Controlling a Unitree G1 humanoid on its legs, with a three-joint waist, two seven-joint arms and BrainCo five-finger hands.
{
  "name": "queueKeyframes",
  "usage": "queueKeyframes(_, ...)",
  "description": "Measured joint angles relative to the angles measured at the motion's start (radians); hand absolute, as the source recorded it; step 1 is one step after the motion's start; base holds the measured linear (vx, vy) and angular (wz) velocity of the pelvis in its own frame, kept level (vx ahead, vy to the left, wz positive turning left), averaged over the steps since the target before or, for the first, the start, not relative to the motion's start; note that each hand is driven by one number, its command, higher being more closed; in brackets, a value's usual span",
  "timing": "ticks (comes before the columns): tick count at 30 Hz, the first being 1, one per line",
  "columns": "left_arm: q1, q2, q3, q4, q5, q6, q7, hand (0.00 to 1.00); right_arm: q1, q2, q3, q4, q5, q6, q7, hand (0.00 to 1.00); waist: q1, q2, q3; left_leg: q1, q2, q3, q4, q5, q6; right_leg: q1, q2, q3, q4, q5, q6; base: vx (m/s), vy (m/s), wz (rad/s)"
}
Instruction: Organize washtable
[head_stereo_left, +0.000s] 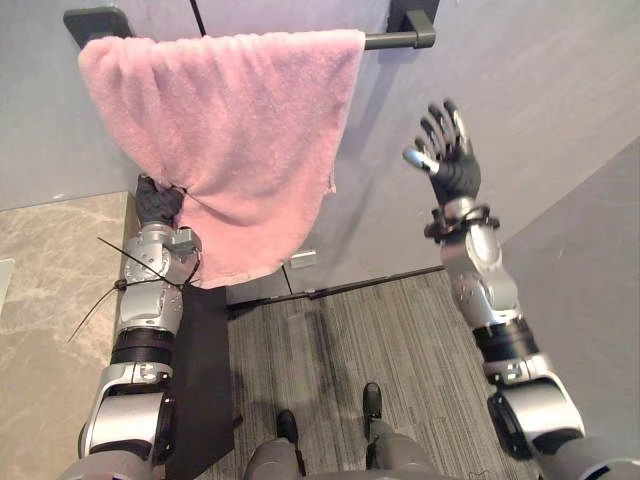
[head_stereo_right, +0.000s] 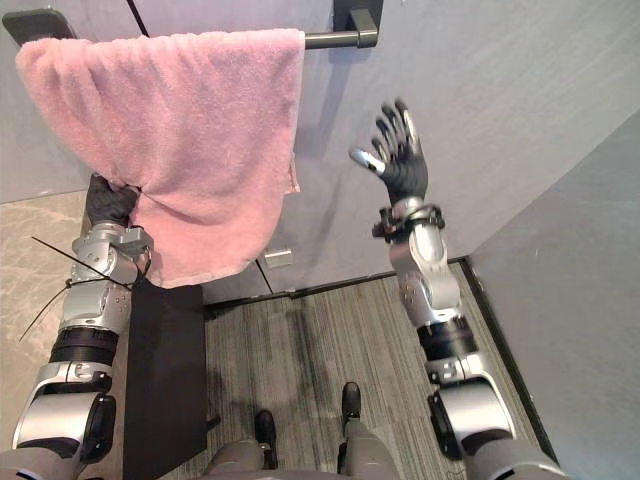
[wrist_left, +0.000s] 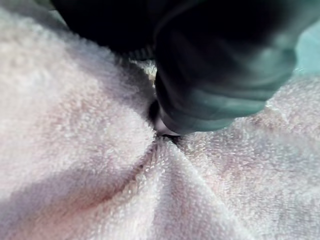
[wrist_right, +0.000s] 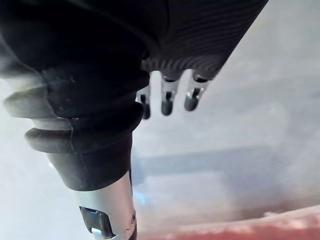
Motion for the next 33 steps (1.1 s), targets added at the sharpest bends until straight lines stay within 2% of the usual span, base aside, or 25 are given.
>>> queueKeyframes(3, -0.001, 0.0, 0.0, 0.0, -0.019, 0.0, 0.0, 1.0, -0.14, -0.051, 0.046, 0.05, 0.0, -0.001, -0.01, 0.0, 0.001, 0.0, 0.0, 0.0, 0.001, 0.001, 0.0, 0.0, 0.0, -0.002, 0.001, 0.001, 0.0, 0.001, 0.001, 0.0, 0.0, 0.0)
queueKeyframes(10, -0.008, 0.0, 0.0, 0.0, -0.047, -0.001, 0.002, 1.0, -0.219, -0.073, 0.09, 0.141, 0.042, -0.001, -0.046, 0.0, -0.001, 0.003, 0.002, -0.004, 0.002, 0.002, 0.0, 0.0, 0.0, -0.006, 0.002, 0.002, 0.0, 0.007, 0.007, 0.0, 0.0, 0.0)
queueKeyframes(13, -0.02, 0.0, 0.0, 0.0, -0.054, -0.001, 0.003, 1.0, -0.287, -0.081, 0.134, 0.199, 0.052, 0.005, -0.052, 0.0, 0.0, 0.014, 0.02, -0.007, 0.009, 0.002, 0.005, 0.0, 0.0, -0.008, 0.008, 0.003, 0.0, 0.024, 0.012, -0.03, 0.0, -0.01)
queueKeyframes(24, -0.085, 0.002, -0.051, 0.011, -0.073, -0.002, 0.013, 1.0, -0.358, -0.026, 0.208, 0.246, 0.076, 0.001, -0.062, 0.0, 0.0, 0.022, 0.03, -0.037, 0.039, -0.001, 0.009, 0.017, -0.027, -0.036, 0.036, -0.001, 0.0, 0.019, 0.005, -0.02, -0.031, -0.02)
queueKeyframes(26, -0.093, 0.001, -0.061, 0.011, -0.073, -0.002, 0.021, 1.0, -0.358, -0.023, 0.266, 0.25, 0.071, 0.011, -0.043, 0.0, -0.001, 0.023, 0.03, -0.038, 0.043, -0.001, 0.007, 0.019, -0.03, -0.036, 0.04, -0.002, 0.0, 0.016, 0.001, -0.01, -0.006, 0.02)
queueKeyframes(27, -0.1, 0.001, -0.061, 0.011, -0.073, -0.002, 0.023, 1.0, -0.358, 0.003, 0.302, 0.269, 0.07, 0.016, -0.037, 0.0, -0.002, 0.023, 0.03, -0.038, 0.046, -0.005, 0.002, 0.022, -0.035, -0.036, 0.043, -0.007, 0.0, 0.015, -0.001, -0.01, -0.01, 0.09)
queueKeyframes(30, -0.11, 0.001, -0.062, 0.011, -0.073, -0.002, 0.023, 1.0, -0.358, 0.053, 0.305, 0.31, 0.068, 0.028, -0.037, 0.0, -0.002, 0.023, 0.03, -0.042, 0.048, -0.025, -0.011, 0.036, -0.044, -0.038, 0.047, -0.027, 0.0, 0.012, -0.006, 0.0, -0.005, 0.16)
queueKeyframes(33, -0.116, 0.001, -0.062, 0.011, -0.073, -0.002, 0.025, 1.0, -0.355, 0.065, 0.299, 0.355, 0.068, 0.035, -0.038, 0.0, 0.018, 0.023, 0.031, -0.048, 0.046, -0.03, -0.027, 0.052, -0.043, -0.048, 0.049, -0.031, 0.0, 0.012, -0.006, 0.01, 0.013, 0.1)
